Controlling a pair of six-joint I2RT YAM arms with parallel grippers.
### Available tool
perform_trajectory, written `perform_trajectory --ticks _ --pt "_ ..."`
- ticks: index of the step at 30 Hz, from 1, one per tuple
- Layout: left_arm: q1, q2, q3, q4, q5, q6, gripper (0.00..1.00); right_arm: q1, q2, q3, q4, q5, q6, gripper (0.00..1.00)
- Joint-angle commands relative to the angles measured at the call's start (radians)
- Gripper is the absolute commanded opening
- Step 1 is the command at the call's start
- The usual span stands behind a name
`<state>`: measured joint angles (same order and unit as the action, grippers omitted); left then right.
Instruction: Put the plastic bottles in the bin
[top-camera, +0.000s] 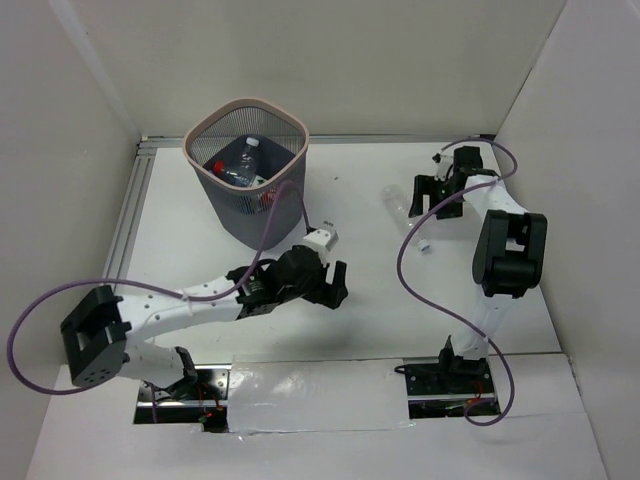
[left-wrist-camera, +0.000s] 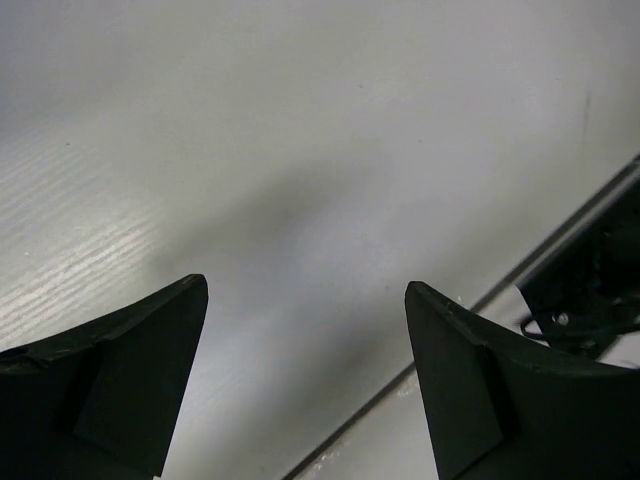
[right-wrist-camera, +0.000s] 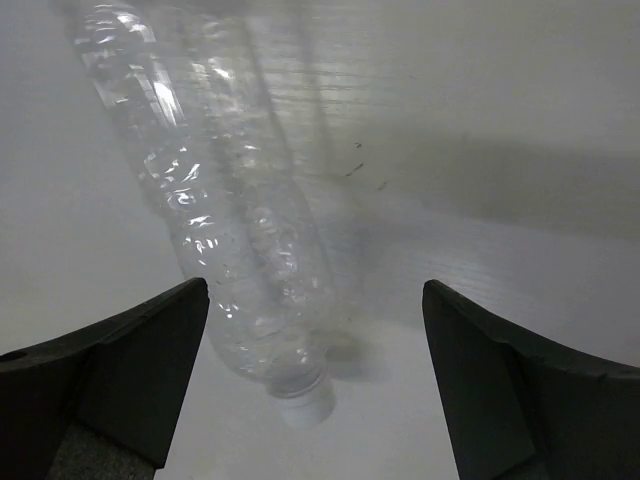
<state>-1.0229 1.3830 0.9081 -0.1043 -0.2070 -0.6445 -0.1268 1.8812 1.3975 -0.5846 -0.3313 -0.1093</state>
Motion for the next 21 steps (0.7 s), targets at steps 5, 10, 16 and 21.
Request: perform_trajectory --ticks 5,10,16,21 --pt "-0.063 -0.232 -0.095 -0.086 -0.103 -0.001 0.92 0.013 0.072 0.003 0.066 0.146 0.013 0.92" --pt "-0.063 -0.377 -0.161 -0.17 -0.146 -0.055 0.92 0.082 0.093 -0.008 0.077 0.146 -0.061 0.92" --pt "-0.072 -0.501 -0.202 -0.271 -0.179 -0.103 0.92 0.125 0.084 -0.044 0.086 0.071 -0.104 0.92" --pt "-0.072 -0.544 -0.213 -0.295 -0.189 -0.135 0.92 0.145 0.084 -0.054 0.097 0.103 -0.127 0.92"
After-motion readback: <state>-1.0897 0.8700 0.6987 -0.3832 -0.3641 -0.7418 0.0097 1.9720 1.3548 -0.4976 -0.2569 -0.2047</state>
